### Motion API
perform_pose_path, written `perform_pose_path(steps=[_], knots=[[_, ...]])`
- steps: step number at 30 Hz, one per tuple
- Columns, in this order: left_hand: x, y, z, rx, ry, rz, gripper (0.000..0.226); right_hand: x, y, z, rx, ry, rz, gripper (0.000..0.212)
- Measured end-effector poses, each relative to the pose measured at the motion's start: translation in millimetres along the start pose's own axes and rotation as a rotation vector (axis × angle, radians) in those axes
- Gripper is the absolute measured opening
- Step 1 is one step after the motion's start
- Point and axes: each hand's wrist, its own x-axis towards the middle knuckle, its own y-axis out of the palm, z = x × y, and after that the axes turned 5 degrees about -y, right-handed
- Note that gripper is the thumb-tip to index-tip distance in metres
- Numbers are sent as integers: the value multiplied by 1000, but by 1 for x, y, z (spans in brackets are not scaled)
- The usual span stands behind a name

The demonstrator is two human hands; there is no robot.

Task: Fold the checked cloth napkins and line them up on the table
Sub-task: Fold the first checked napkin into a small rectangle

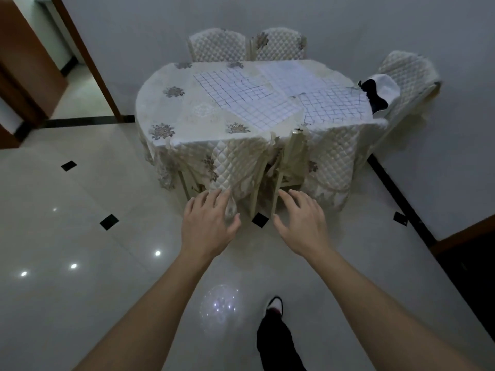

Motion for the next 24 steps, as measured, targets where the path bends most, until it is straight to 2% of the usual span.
perform_pose_path(steps=[5, 16, 24], knots=[[73, 25, -5, -18, 10, 1, 64, 73, 12, -26, 8, 1, 3, 59], [281, 67, -37, -17, -40, 4, 63, 292, 4, -112, 67, -17, -47, 57], [382, 100, -50, -59, -54, 7, 61, 391, 18, -147, 30, -23, -18, 59]])
